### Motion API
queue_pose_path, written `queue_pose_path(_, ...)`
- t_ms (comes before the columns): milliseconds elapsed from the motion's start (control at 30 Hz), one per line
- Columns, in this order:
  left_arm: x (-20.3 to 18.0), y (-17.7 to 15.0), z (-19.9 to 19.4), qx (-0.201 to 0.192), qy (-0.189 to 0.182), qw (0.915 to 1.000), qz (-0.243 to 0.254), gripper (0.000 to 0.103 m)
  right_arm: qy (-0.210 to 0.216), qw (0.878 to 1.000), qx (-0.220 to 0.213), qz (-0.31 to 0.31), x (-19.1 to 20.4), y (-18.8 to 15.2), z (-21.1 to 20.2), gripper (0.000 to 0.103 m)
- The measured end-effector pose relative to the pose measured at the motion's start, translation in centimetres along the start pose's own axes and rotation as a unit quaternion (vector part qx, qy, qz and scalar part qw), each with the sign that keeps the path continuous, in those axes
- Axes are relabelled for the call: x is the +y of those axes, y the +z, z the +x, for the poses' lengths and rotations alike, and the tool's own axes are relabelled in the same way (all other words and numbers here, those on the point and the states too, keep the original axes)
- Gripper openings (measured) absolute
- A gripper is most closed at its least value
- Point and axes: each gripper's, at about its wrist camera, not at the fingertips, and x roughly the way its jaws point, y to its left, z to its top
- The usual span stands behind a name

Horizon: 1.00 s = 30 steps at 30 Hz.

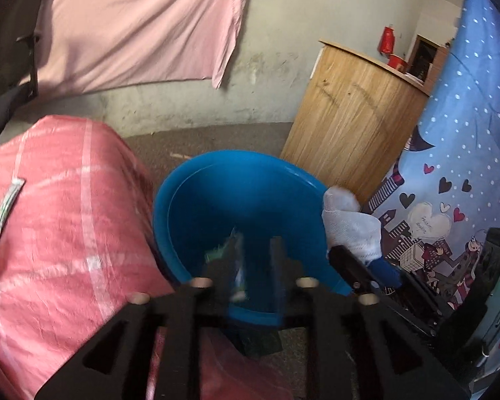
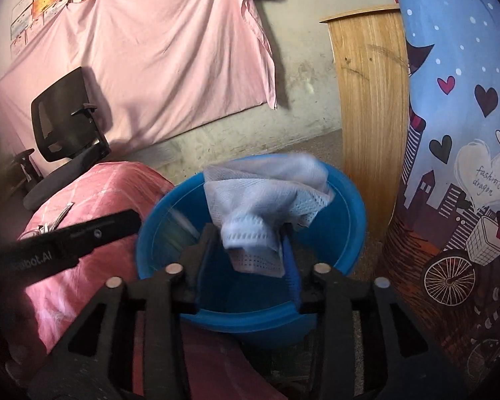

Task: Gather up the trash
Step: 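Move both open tools back over the table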

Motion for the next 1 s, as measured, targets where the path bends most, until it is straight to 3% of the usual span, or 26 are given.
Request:
queue_pose_path(267, 1.5, -0.7, -3.1, -0.039, 0.028, 0.9984, -0.031, 0.044, -0.005, 1.000, -0.021, 0.007, -0.8, 0.0, -0.8, 0.066)
queue_pose_path(367, 1.4, -0.9, -4.6, -0.062, 0.042, 0.9965, -0.037, 0.060, -0.011, 0.998, -0.054, 0.005, -0.6, 0.3, -2.7, 0.074)
queue_pose_path(433, 1.4, -1.3, -5.8, -0.082, 0.052, 0.9945, -0.040, 0.078, -0.017, 0.997, -0.081, 0.006, -0.4, 0.7, -4.4, 0.084)
queue_pose_path(500, 1.3, -1.7, -7.1, -0.104, 0.068, 0.9913, -0.042, 0.088, -0.027, 0.994, -0.107, 0.008, -0.2, 1.1, -6.1, 0.095)
queue_pose_path(567, 1.0, -2.1, -8.2, -0.129, 0.083, 0.9873, -0.041, 0.098, -0.035, 0.991, -0.128, 0.010, 0.0, 1.6, -7.8, 0.098)
queue_pose_path(667, 0.6, -2.7, -10.1, -0.160, 0.089, 0.9824, -0.037, 0.100, -0.040, 0.989, -0.143, 0.002, 0.3, 2.1, -9.9, 0.103)
queue_pose_path(1000, -0.7, -5.5, -17.3, -0.237, 0.102, 0.9661, -0.020, 0.101, -0.025, 0.977, -0.210, -0.025, 1.8, 2.0, -17.4, 0.103)
